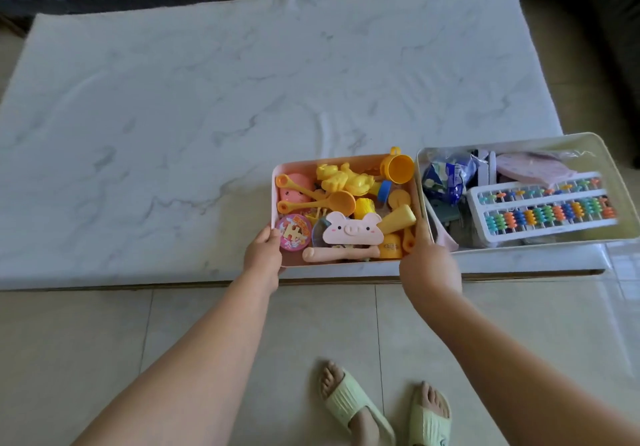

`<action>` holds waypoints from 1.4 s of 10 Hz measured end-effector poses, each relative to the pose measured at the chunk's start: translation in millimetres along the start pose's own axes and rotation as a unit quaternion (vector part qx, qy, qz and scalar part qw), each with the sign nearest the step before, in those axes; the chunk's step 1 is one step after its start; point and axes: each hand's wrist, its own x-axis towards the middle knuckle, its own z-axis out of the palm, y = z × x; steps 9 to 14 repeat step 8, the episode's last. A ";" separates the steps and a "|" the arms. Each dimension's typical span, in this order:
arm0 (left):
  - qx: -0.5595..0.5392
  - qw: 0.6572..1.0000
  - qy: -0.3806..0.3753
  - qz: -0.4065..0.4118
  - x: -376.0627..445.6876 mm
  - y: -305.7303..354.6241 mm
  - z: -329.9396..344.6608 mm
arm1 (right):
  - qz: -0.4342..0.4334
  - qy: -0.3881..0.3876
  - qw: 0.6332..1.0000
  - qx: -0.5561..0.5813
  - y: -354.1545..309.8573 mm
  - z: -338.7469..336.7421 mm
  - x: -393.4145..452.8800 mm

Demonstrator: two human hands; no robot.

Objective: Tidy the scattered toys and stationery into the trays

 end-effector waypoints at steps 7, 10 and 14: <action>0.463 0.859 0.107 0.192 -96.2 80.3 31.6 | -0.087 0.058 0.994 0.036 -4.3 -69.9 -33.1; 0.496 0.820 0.084 0.273 -140.1 105.6 39.0 | -0.145 0.102 0.984 -0.003 -6.1 -107.3 -46.1; 0.496 0.820 0.084 0.273 -140.1 105.6 39.0 | -0.145 0.102 0.984 -0.003 -6.1 -107.3 -46.1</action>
